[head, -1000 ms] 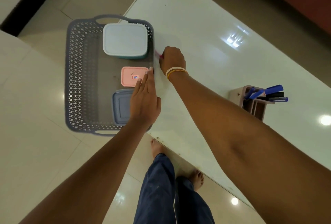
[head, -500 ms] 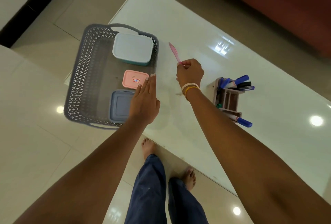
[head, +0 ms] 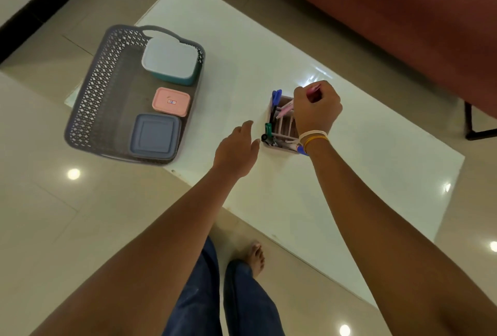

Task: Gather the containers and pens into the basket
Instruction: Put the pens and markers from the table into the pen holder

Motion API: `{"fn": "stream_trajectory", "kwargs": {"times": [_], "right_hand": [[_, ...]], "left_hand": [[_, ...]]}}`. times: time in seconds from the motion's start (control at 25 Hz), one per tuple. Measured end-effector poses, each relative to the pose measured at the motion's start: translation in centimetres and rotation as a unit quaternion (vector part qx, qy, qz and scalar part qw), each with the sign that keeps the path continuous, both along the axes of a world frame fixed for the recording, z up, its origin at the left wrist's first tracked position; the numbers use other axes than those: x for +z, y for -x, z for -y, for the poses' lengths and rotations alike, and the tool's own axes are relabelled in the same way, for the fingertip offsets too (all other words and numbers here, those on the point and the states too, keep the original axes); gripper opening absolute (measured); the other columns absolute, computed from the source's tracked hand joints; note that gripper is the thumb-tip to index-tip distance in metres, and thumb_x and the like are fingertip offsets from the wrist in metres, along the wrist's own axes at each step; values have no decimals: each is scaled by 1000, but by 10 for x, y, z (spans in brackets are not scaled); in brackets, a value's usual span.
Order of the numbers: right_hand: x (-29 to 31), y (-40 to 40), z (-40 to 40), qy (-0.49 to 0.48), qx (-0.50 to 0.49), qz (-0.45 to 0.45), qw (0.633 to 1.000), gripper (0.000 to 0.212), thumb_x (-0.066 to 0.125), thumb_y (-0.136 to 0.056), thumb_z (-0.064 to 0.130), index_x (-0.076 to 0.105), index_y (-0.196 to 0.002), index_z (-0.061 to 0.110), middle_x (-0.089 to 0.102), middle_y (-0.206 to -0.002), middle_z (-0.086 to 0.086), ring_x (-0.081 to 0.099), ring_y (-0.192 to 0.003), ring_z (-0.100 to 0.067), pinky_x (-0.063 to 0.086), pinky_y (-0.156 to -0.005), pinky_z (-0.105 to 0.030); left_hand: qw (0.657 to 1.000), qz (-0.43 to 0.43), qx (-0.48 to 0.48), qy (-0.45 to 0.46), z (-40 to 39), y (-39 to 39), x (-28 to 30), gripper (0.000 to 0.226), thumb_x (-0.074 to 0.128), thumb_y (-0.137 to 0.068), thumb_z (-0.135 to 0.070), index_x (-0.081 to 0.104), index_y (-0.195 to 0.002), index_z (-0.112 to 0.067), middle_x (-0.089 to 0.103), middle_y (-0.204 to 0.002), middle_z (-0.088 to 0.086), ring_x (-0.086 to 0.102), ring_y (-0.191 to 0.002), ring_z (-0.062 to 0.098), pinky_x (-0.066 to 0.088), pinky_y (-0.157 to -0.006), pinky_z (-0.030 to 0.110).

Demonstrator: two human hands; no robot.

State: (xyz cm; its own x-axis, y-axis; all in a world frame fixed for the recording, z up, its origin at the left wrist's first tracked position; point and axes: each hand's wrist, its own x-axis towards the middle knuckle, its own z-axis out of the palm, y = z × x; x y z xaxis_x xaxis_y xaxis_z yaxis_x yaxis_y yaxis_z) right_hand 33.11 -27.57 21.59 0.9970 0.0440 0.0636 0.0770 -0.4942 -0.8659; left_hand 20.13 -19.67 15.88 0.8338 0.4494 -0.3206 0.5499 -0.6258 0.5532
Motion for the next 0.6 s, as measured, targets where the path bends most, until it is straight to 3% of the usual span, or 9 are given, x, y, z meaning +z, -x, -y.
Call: {"fn": "stream_trajectory", "kwargs": {"times": [0.16,0.28,0.4,0.48,0.6], "right_hand": [[-23,-4,15,71,94,-25,993,7,61,-75,9,64,-73,3,59,-65,0,47,-53,-4,40,-54,-3],[-35,-9,14,151,202,-71,965,14,60,-81,12,70,-88,5,62,-71,3,53,-61,-5,45,-65,-3],[-34,-13,14,178,311,-161,920,17,60,-86,15,69,-97,7,56,-63,7,53,-62,-9,50,-76,-25],[-33,-17,19,159,269,-177,933,16,56,-87,21,68,-93,12,55,-61,7,54,-62,-13,49,-71,-28],[-36,-26,34,132,56,-147,979,15,48,-83,16,59,-73,15,55,-66,0,48,-60,-17,41,-59,-27]], "left_hand": [[998,-7,24,61,14,8,-9,49,42,-100,-30,31,-147,-20,51,-141,8,51,-127,26,44,-101,42],[995,-19,41,89,20,12,-20,47,42,-100,-29,33,-146,-19,54,-139,9,53,-126,27,45,-102,43],[990,-14,52,128,24,11,-23,44,41,-100,-23,37,-144,-18,55,-140,7,54,-126,27,45,-104,42],[988,-11,62,139,22,8,-23,42,38,-100,-19,39,-143,-18,56,-139,6,58,-121,28,49,-100,42],[987,-6,82,138,19,-1,-20,40,33,-102,-15,42,-141,-17,58,-136,10,67,-96,35,55,-78,37]]}}
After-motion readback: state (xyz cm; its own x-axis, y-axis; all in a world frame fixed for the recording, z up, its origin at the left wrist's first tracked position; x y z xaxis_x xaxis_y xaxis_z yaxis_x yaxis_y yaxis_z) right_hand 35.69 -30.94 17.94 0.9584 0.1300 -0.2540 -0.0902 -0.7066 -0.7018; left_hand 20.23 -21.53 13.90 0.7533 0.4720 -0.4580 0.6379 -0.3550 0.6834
